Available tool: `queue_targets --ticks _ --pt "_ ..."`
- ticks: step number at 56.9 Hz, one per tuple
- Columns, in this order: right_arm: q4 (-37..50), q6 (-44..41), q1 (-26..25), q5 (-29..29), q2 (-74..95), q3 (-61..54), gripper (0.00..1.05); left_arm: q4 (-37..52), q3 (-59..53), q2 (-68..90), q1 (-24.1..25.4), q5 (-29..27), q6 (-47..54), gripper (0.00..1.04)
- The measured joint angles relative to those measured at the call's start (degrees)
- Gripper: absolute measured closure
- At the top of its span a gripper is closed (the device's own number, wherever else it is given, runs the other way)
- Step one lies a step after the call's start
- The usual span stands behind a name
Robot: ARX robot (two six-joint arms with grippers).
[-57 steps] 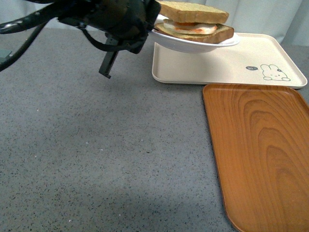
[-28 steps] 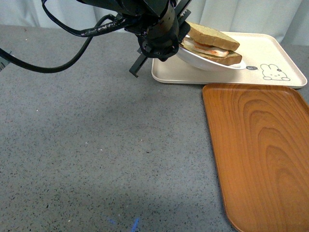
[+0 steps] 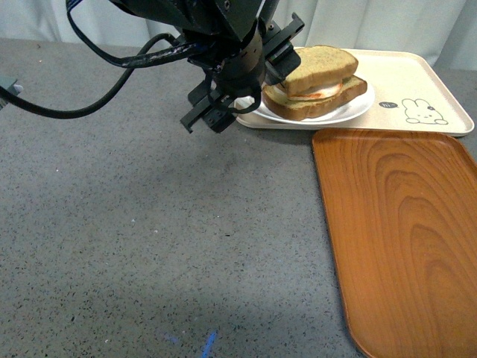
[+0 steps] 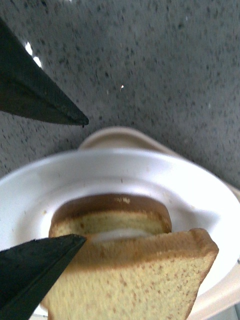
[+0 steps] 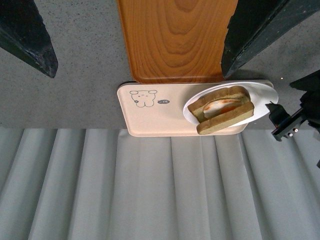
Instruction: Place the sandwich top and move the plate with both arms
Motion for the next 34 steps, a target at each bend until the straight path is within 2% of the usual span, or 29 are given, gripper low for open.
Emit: queue_targets --ticks 3,6,15,18,19,23,29,31,34 --pt "0.0 0.0 0.0 0.0 0.0 0.0 0.09 -0.2 -1.6 -1.3 0.7 -0.4 0.9 0.17" --pt "0.0 0.0 0.0 0.0 0.0 0.0 0.09 0.8 -4.7 -3.8 2.2 -0.8 2.3 0.05" --pt "0.0 0.0 0.0 0.0 0.0 0.0 0.09 7.6 -18.4 -14.8 8.1 -0.5 7.4 0.07" --pt "0.0 0.0 0.0 0.0 0.0 0.0 0.09 25.1 -27.5 -18.3 10.7 -1.0 17.9 0.18" --pt "0.0 0.0 0.0 0.0 0.0 0.0 0.09 28.2 -29.2 -18.9 11.2 -0.6 20.0 0.20" --pt "0.0 0.0 0.0 0.0 0.0 0.0 0.09 49.1 -41.9 -23.8 15.2 3.5 34.2 0.32" --pt "0.0 0.0 0.0 0.0 0.0 0.0 0.09 65.2 -56.2 -33.4 21.7 9.4 47.4 0.48" --pt "0.0 0.0 0.0 0.0 0.0 0.0 0.09 67.9 -61.4 -38.4 24.9 12.3 50.6 0.55" --pt "0.0 0.0 0.0 0.0 0.0 0.0 0.09 67.3 -69.4 -47.0 27.9 12.8 53.6 0.68"
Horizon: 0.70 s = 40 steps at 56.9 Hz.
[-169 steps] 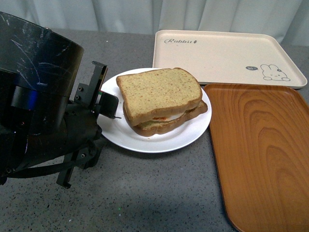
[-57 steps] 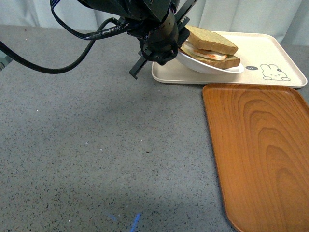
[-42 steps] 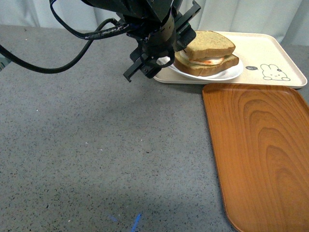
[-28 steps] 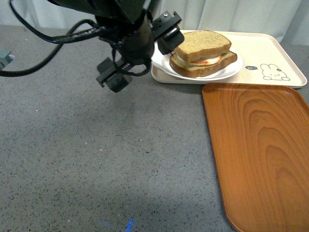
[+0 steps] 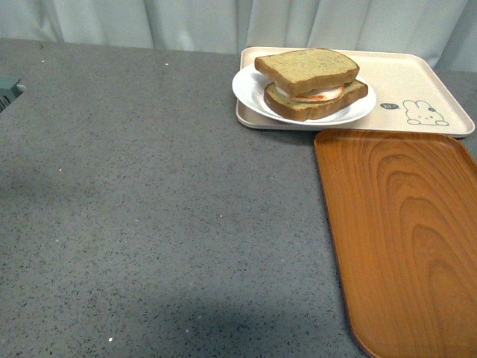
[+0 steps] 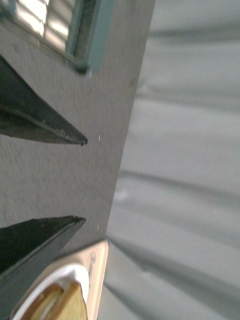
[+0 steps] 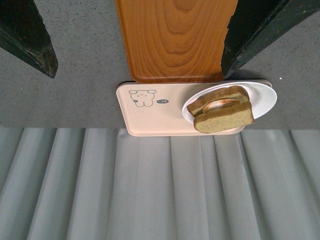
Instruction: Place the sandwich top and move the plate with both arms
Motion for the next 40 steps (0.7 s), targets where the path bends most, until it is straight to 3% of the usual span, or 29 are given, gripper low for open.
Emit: queue_targets --ticks 6,8,11,14,18,40 --pt "0.0 0.0 0.0 -0.2 0.0 0.0 0.09 -11.1 -12.3 -17.1 0.2 1.2 2.7 0.91" --pt "0.0 0.0 0.0 -0.1 0.0 0.0 0.09 -19.3 -15.5 -27.0 0.2 1.2 3.1 1.00" --pt "0.0 0.0 0.0 0.0 0.0 0.0 0.09 -30.8 -16.1 -39.0 0.2 1.4 3.4 1.01" --pt "0.0 0.0 0.0 0.0 0.0 0.0 0.09 -48.7 -16.1 -58.6 0.1 1.5 3.6 1.01" --pt "0.0 0.0 0.0 0.0 0.0 0.0 0.09 -63.0 -16.1 -76.2 0.1 1.4 3.9 1.01" --pt "0.0 0.0 0.0 0.0 0.0 0.0 0.09 -65.7 -16.1 -81.8 0.1 1.3 4.1 1.01"
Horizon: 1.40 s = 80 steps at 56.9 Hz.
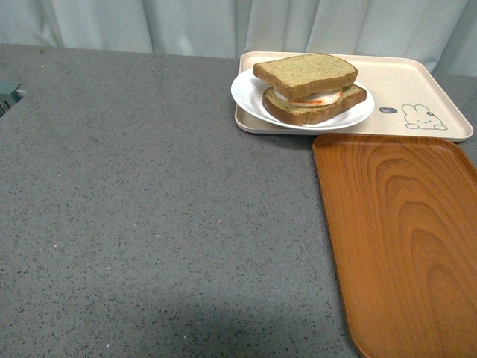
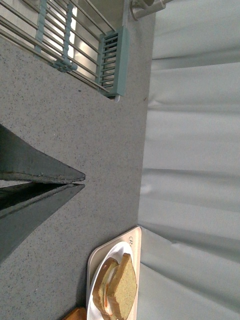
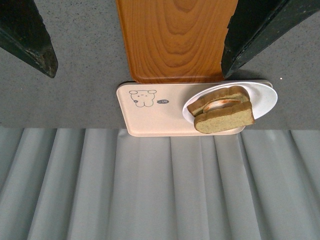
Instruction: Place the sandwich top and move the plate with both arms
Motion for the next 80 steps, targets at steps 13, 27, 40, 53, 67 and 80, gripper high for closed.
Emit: queue_targets --ticks 13,27,40,53,67,80 --pt "0.0 0.0 0.0 0.0 0.0 0.0 0.09 0.0 0.0 0.0 0.0 0.0 0.0 1.01" --pt "0.0 0.0 0.0 0.0 0.0 0.0 0.09 0.0 0.0 0.0 0.0 0.0 0.0 0.91" --pt "0.0 0.0 0.0 0.0 0.0 0.0 0.09 0.0 0.0 0.0 0.0 0.0 0.0 0.47" --pt "0.0 0.0 0.0 0.0 0.0 0.0 0.09 0.0 0.0 0.0 0.0 0.0 0.0 0.09" --pt "0.0 0.0 0.0 0.0 0.0 0.0 0.09 0.0 0.0 0.0 0.0 0.0 0.1 0.06" --pt "0.0 0.0 0.0 0.0 0.0 0.0 0.09 0.0 0.0 0.0 0.0 0.0 0.1 0.06"
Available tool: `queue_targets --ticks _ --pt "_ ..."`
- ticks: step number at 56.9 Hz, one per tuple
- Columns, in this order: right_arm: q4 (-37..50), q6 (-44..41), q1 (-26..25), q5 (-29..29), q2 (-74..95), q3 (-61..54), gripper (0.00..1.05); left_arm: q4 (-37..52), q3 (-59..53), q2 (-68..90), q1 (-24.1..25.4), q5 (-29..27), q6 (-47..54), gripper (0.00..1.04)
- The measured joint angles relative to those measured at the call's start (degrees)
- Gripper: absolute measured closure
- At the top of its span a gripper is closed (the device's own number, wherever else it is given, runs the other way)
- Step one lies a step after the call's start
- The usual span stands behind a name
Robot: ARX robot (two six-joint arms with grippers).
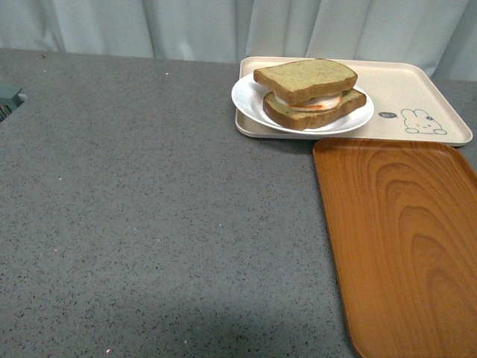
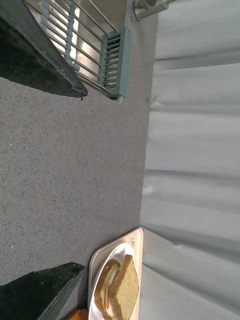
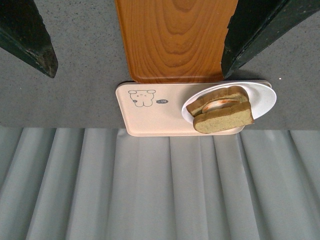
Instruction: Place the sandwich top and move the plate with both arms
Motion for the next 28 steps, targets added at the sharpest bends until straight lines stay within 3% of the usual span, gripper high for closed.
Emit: queue_targets --ticks 28 --pt "0.0 0.0 0.0 0.0 0.0 0.0 0.09 0.0 0.0 0.0 0.0 0.0 0.0 0.06"
